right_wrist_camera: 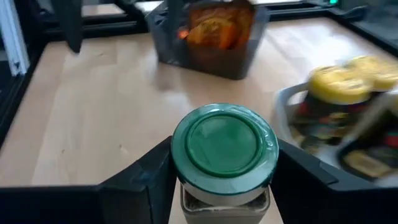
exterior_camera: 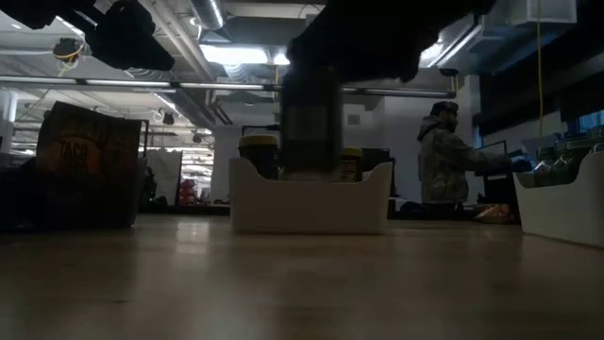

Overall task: Sort spices by type
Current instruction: Put the green seasoning bottle into the right white bin

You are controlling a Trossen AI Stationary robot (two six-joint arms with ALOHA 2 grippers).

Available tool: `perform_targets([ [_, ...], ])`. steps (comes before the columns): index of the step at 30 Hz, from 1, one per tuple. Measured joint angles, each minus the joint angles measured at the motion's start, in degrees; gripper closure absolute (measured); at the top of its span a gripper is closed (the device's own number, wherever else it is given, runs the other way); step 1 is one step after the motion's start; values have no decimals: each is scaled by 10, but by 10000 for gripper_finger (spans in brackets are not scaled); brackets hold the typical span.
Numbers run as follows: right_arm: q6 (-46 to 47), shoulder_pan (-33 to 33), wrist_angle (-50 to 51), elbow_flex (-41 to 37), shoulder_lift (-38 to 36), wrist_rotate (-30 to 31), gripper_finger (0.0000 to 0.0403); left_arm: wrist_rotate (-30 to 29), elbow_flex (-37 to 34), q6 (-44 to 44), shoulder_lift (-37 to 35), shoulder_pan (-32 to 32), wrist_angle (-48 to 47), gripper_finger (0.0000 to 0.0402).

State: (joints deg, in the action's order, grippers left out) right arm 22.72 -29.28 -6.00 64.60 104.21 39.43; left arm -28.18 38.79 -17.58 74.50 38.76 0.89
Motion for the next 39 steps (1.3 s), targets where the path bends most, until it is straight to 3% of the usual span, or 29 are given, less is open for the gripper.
perform_targets([
  [11, 140, -15, 292, 0, -163, 96, 193, 0, 0, -3, 0, 0, -3, 53],
  [19, 366, -81, 547, 0, -256, 180, 192, 0, 0, -4, 0, 0, -3, 53],
  [29, 611, -154, 796, 0, -311, 134, 193, 0, 0, -4, 0, 0, -2, 53],
  [39, 759, -237, 907, 3, -314, 59, 193, 0, 0, -4, 0, 0, -2, 53],
])
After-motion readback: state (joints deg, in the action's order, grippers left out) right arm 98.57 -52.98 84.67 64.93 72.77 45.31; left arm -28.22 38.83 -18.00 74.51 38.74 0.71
